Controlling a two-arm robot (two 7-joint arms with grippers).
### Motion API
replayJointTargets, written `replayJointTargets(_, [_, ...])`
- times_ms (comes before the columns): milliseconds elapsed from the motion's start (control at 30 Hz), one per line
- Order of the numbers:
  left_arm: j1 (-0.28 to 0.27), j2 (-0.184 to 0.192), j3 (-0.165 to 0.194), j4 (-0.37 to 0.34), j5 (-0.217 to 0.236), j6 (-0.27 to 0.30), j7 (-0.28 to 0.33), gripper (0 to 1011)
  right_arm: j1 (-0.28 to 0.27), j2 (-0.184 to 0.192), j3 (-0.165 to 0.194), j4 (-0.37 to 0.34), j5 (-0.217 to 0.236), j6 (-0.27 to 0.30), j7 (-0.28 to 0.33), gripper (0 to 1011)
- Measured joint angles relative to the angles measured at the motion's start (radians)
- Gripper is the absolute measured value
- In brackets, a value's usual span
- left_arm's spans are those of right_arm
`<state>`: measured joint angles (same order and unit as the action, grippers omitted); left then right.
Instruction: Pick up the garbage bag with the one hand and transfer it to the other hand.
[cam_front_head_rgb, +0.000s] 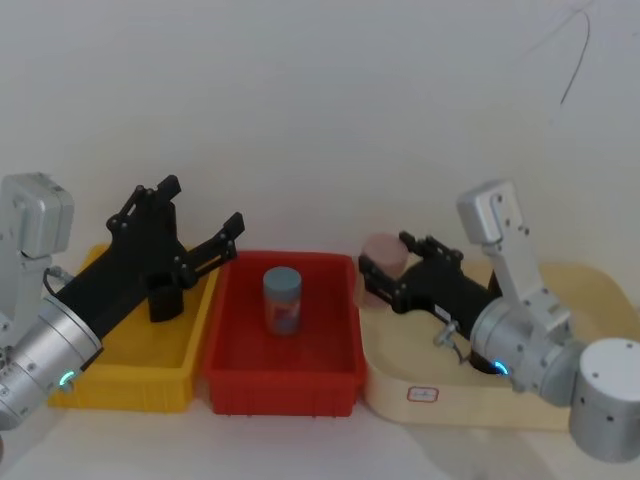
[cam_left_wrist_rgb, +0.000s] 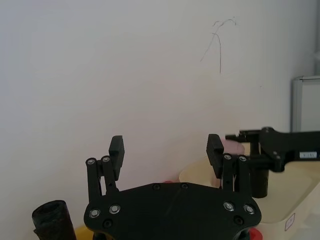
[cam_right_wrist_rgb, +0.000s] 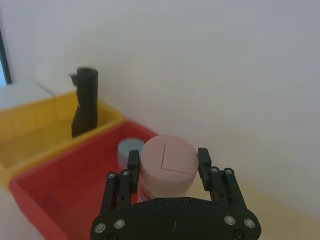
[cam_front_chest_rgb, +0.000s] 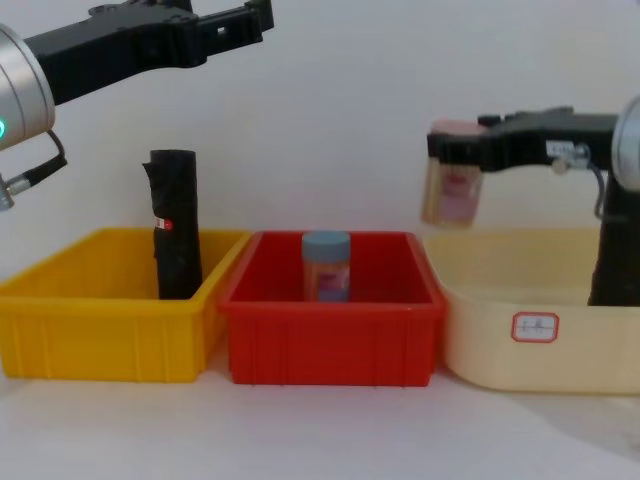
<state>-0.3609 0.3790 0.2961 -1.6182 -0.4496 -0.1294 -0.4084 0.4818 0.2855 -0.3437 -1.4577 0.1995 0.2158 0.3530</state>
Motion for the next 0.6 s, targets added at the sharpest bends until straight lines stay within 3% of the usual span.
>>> replayJointTargets(233, [0.000, 0.000, 0.000, 0.000, 0.000, 0.000, 0.000, 1001, -0.029, 0.013, -0.001, 0.007, -0.015, 0.014, -0.020, 682])
replayJointTargets(600, [0.000, 0.000, 0.000, 0.000, 0.000, 0.000, 0.000, 1001, -0.047, 0.018, 0.029, 0.039, -0.024, 0.019, -0.059, 682])
